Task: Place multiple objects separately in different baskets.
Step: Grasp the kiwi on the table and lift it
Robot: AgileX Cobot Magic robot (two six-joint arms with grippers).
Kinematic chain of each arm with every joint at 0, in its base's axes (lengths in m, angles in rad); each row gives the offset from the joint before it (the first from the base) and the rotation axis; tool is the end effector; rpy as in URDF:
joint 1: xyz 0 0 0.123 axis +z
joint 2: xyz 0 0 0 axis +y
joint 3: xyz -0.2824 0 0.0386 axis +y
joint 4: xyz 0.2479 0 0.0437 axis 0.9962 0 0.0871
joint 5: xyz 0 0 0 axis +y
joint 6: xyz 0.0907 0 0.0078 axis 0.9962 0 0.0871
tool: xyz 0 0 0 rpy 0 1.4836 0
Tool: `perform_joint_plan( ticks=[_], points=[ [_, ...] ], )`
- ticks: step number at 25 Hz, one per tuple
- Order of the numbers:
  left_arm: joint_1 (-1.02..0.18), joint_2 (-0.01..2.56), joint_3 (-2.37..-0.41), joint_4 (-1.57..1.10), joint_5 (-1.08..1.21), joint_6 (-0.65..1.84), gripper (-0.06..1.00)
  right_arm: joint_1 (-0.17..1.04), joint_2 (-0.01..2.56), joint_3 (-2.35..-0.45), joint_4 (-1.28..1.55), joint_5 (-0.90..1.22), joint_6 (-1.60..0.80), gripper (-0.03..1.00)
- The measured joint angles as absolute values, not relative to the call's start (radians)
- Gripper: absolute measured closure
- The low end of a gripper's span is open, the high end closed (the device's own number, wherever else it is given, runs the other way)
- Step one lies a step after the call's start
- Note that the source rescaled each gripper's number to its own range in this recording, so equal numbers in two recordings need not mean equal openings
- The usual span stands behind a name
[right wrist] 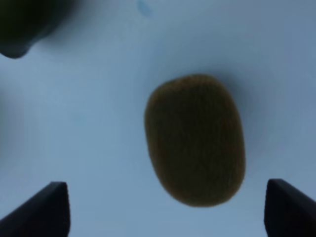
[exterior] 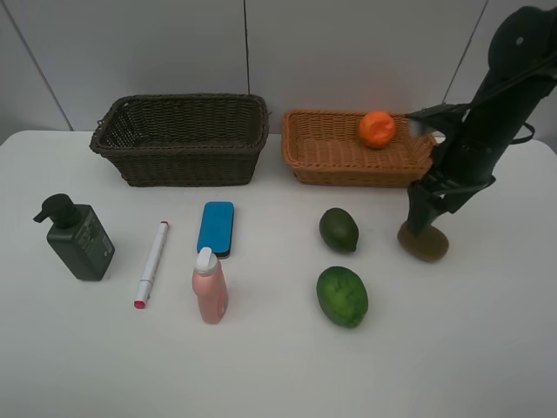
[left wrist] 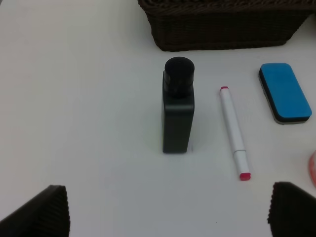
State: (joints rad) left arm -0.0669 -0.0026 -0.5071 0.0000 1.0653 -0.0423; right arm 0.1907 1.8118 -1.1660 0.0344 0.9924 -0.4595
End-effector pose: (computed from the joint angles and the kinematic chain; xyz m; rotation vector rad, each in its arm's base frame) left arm -0.0062 0.0004 0.2788 0.0251 2.0397 -0.0684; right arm 0.3244 0.0653 0.1827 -0.9684 2.9636 0.0406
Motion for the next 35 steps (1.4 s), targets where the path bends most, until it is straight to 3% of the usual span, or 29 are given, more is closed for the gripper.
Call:
perform_joint_plan(
  ticks=[16,35],
  points=[
    [-0.067,-0.003,-0.507,0.0,1.065,-0.042,-0.06,0.191,1.812,-0.973,-0.019,0.671,-0.578,-0.03],
    [-0.067,-0.003,-0.507,0.0,1.065,-0.042,-0.06,0.191,1.925,-0.965,-0.025,0.577,-0.583,-0.03]
  ],
)
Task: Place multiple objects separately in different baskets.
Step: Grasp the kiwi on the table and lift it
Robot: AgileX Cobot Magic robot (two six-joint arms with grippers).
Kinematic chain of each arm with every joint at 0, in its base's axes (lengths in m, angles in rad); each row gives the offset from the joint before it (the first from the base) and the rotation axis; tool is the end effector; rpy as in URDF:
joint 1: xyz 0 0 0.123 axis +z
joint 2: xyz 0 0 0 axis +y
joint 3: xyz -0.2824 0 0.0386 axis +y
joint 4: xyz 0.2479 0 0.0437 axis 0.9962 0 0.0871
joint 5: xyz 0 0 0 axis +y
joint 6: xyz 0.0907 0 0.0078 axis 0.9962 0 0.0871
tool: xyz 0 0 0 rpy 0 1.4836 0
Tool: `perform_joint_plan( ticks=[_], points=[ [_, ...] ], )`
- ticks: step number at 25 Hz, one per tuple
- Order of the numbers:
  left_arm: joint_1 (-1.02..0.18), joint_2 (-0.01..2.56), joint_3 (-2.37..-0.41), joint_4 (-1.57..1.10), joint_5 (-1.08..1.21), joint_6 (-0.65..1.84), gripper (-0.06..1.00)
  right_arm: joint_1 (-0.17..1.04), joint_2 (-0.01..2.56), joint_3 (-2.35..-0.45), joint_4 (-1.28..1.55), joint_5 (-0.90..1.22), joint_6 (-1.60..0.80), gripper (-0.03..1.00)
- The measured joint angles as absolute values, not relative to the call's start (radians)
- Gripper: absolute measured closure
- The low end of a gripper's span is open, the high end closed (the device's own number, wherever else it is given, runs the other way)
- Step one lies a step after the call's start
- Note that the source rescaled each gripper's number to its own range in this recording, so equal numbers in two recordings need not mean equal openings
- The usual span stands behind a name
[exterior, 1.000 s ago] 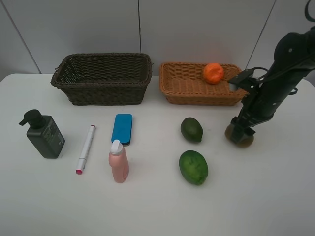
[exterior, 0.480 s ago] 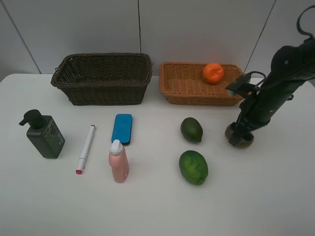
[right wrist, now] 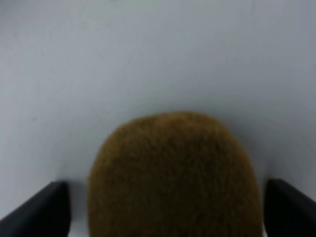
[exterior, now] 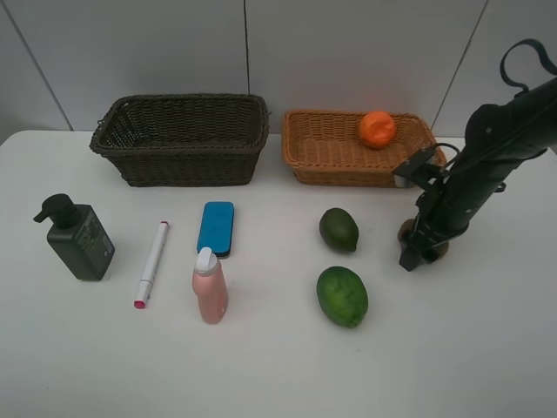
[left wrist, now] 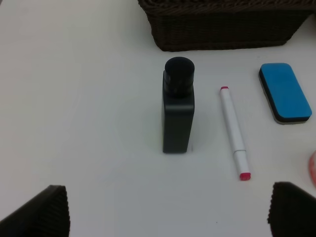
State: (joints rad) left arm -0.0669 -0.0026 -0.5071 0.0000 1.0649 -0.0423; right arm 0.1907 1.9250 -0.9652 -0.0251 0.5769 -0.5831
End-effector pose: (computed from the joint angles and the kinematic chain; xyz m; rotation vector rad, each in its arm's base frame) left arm -0.0062 0.0004 0.2788 0.0251 2.0393 -0.0685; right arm 0.3174 0.0600 0.1061 -1.1696 2.7897 -0.0580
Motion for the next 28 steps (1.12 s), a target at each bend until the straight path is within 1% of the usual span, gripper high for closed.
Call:
perform_joint_plan(
  ticks=[4,5,6,7,8,9,10,11,28],
  points=[
    [-0.067,-0.003,-0.507,0.0,1.065,-0.042,-0.06,0.191,1.925,-0.965,-0.025,0.577,-0.583,-0.03],
    [-0.067,-0.003,-0.507,0.0,1.065,-0.042,-0.06,0.191,1.925,-0.965,-0.025,0.577,-0.583,-0.01],
    [-0.067,-0.003,-0.507,0.0,1.065,-0.042,-0.06,0.191,1.925,-0.965,-0.025,0.577,-0.583,0.07],
    [-0.067,-0.003,-0.507,0.0,1.065,-0.042,-0.06,0.191,1.925,-0.965,-0.025,0.577,-0.583,0.26],
    [-0.067,-0.003,-0.507,0.0,1.065,-0.042,-0.06,0.191,1.925,-0.965,-0.025,0.577,-0.583,0.53],
    [-0.067,-0.003,-0.507,0.0,1.065,-0.042,-0.06,0.191,1.925,-0.965,-0.025,0.577,-0.583,0.97],
    [-0.067,-0.003,-0.507,0.0,1.065,-0.042,-0.06,0.191,1.925,-0.965,-0.025,0.578,-0.583,0.93],
    [-0.067,-0.003,-0.507,0.0,1.065,-0.042,-0.06,0.191,1.925,-0.965,-0.025,0.581,-0.583,0.95],
    [-0.067,-0.003,-0.507,0.0,1.065,-0.042,-0.06,0.191,1.92,-0.967,-0.025,0.601,-0.583,0.95]
  ],
)
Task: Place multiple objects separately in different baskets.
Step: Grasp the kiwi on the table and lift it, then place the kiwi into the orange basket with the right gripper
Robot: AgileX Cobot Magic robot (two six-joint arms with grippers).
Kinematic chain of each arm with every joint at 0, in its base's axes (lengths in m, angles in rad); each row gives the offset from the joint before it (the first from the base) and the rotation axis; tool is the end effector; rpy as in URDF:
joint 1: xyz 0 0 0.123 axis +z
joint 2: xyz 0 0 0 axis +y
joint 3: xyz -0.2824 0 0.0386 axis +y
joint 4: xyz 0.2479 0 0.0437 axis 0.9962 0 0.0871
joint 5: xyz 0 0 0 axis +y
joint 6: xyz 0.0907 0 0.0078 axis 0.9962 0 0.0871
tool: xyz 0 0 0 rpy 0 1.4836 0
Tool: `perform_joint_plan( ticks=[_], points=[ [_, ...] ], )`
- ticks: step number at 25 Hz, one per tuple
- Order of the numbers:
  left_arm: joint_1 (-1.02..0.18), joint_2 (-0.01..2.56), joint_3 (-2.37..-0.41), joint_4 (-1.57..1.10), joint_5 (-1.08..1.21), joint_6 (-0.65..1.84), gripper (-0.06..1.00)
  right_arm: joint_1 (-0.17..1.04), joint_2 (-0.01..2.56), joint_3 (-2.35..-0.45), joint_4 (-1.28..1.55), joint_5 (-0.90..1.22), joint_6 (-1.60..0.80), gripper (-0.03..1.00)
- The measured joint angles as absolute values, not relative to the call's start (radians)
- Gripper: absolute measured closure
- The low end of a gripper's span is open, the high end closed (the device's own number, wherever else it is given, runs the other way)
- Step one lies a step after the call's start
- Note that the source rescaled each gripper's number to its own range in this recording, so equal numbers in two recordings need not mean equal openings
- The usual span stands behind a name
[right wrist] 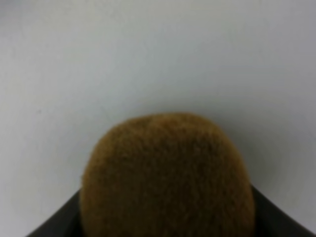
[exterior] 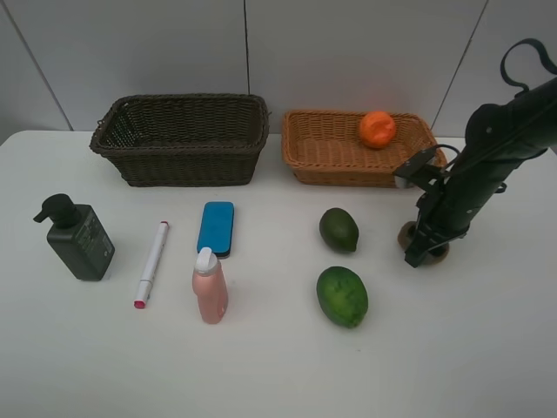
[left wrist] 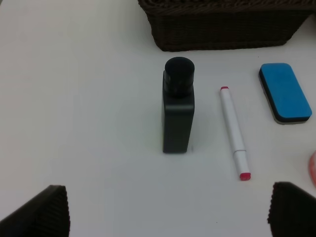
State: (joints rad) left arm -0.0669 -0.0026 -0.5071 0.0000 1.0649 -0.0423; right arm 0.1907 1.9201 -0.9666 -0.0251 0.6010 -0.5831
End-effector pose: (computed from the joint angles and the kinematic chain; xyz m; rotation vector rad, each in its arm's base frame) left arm -0.0062 0.0004 0.2788 0.0251 2.0393 -0.0685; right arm 0.3158 0.0596 0.1077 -1.1761 2.8061 -0.0535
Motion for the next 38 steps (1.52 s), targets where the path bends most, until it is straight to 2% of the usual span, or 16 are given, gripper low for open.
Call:
perform_joint_plan(
  ticks=[6,11,21,29,38],
  points=[
    [-0.067,-0.003,-0.507,0.0,1.065,-0.042,-0.06,0.191,1.827,-1.079,-0.025,0.759,-0.583,0.95],
    [-0.067,-0.003,-0.507,0.0,1.065,-0.042,-0.06,0.191,1.755,-1.281,-0.025,0.881,-0.583,0.95],
    [-0.067,-0.003,-0.507,0.0,1.065,-0.042,-0.06,0.19,1.879,-1.595,-0.025,0.853,-0.583,0.95],
    [-0.067,-0.003,-0.507,0.0,1.065,-0.042,-0.06,0.16,2.082,-1.686,0.0,0.797,-0.583,0.95],
    [-0.067,-0.003,-0.507,0.0,1.065,-0.042,-0.06,0.157,2.176,-1.689,0.014,0.775,-0.583,0.95]
  ],
)
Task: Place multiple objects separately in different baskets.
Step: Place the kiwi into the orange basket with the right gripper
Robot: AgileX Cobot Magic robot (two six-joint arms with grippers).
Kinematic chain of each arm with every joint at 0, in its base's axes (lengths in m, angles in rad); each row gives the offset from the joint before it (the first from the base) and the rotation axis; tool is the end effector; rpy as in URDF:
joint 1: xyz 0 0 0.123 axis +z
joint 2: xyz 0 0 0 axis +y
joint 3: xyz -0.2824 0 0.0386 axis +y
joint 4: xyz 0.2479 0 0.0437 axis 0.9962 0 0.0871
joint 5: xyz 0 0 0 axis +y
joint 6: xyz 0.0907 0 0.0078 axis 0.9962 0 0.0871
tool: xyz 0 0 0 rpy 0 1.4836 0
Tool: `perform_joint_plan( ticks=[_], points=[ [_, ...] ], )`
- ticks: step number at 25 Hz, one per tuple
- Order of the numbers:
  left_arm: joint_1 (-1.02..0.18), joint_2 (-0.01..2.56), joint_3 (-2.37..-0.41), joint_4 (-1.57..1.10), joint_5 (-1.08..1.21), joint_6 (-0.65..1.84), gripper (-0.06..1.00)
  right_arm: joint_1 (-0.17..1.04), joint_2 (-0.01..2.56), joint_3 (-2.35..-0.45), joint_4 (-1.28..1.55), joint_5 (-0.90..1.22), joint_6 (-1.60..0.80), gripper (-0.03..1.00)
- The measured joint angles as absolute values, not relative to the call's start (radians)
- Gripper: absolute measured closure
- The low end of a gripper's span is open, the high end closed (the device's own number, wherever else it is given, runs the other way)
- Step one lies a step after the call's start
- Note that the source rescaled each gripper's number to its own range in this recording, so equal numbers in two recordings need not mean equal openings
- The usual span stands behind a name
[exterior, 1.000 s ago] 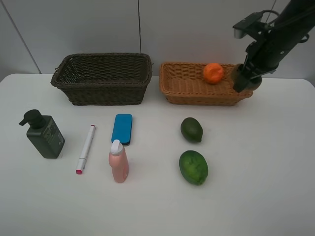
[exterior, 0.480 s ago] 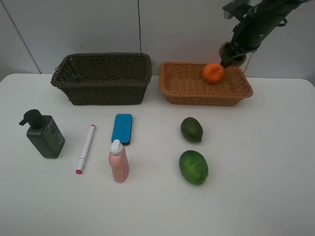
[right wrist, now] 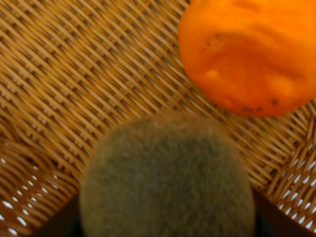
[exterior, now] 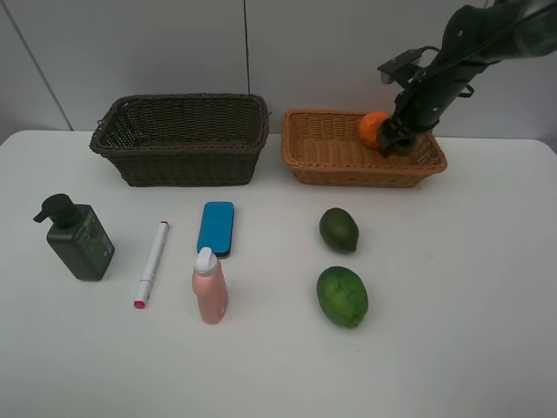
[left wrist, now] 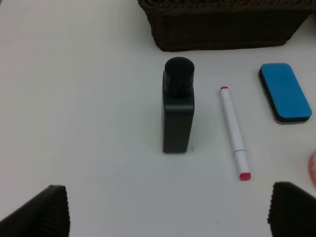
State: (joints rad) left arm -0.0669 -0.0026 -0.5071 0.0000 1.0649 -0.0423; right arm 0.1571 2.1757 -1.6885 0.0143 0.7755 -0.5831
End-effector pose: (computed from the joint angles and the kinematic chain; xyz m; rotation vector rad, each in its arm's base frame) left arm -0.0062 0.0004 0.2788 0.0251 2.0393 -0.0685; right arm 0.4609 0.0739 0.1718 -0.9845 2.5688 -0.1003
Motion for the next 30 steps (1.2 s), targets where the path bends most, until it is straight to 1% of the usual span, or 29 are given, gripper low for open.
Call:
perform_joint_plan(
  ticks=[14,15,16,17,18,19,20,23,30],
  points=[
    [-0.067,-0.003,-0.507,0.0,1.065,-0.042,-0.06,0.157,2.178,-1.693,0.019,0.772,-0.583,0.95],
    [-0.067,-0.003,-0.507,0.0,1.065,-0.042,-0.06,0.157,2.178,-1.693,0.021,0.772,-0.583,0.86],
    [-0.067,-0.003,-0.507,0.0,1.065,-0.042,-0.06,0.157,2.178,-1.693,0.021,0.772,-0.579,0.57],
    [-0.067,-0.003,-0.507,0.0,1.065,-0.042,-0.06,0.157,2.177,-1.693,0.021,0.772,-0.58,0.35],
    [-0.067,-0.003,-0.507,0.0,1.065,-0.042,-0.06,0.157,2.175,-1.693,0.021,0.772,-0.58,0.18],
    [-0.067,-0.003,-0.507,0.0,1.065,-0.042,-0.06,0.157,2.171,-1.693,0.021,0.773,-0.58,0.09],
    [-0.067,-0.003,-0.507,0.0,1.065,-0.042,-0.06,0.157,2.167,-1.693,0.021,0.778,-0.58,0.03],
    [-0.067,-0.003,-0.507,0.0,1.065,-0.042,-0.06,0.157,2.159,-1.694,0.014,0.792,-0.579,-0.02],
    [-0.067,-0.003,-0.507,0.0,1.065,-0.042,-0.06,0.157,2.159,-1.694,0.0,0.811,-0.577,-0.03]
  ],
)
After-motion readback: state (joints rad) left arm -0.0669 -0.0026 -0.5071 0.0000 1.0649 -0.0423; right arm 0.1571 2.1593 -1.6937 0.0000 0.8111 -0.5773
